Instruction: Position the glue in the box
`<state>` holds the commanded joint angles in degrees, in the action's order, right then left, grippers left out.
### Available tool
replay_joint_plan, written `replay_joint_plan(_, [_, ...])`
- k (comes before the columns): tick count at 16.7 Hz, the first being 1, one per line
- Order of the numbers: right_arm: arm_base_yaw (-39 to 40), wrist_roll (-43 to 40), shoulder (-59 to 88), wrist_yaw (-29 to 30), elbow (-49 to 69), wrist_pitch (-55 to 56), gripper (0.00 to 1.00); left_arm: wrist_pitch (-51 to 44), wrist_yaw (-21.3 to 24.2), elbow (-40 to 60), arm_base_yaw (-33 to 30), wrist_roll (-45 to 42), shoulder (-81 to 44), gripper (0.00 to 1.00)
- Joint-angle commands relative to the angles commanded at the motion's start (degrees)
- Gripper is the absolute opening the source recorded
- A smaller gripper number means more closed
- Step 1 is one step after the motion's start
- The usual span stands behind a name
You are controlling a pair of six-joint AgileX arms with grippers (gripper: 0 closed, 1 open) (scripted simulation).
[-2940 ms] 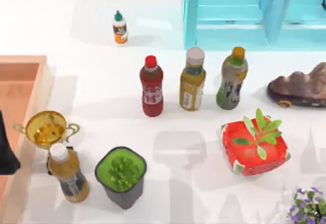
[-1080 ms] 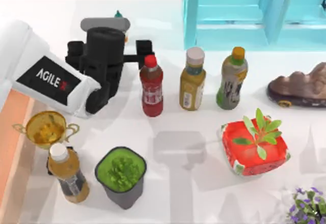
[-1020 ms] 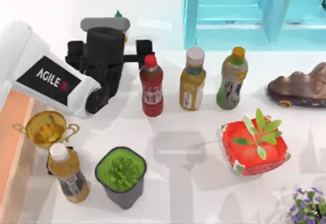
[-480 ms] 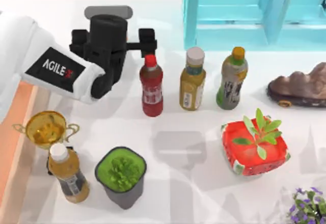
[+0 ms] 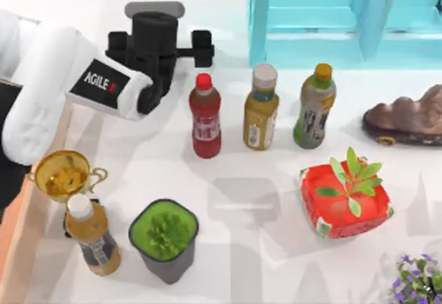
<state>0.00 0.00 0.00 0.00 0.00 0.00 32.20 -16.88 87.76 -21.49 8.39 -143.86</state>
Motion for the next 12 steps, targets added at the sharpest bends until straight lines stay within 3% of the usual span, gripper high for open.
replay_joint_plan(6, [0.00,0.00,0.00,0.00,0.00,0.00,1.00,-0.25,0.10,1.54,0.06,-0.03,-1.32,1.00])
replay_joint_plan(12, [0.00,0.00,0.00,0.00,0.00,0.00,1.00,-0.25,0.10,1.54,0.06,-0.03,-1.32,0.55])
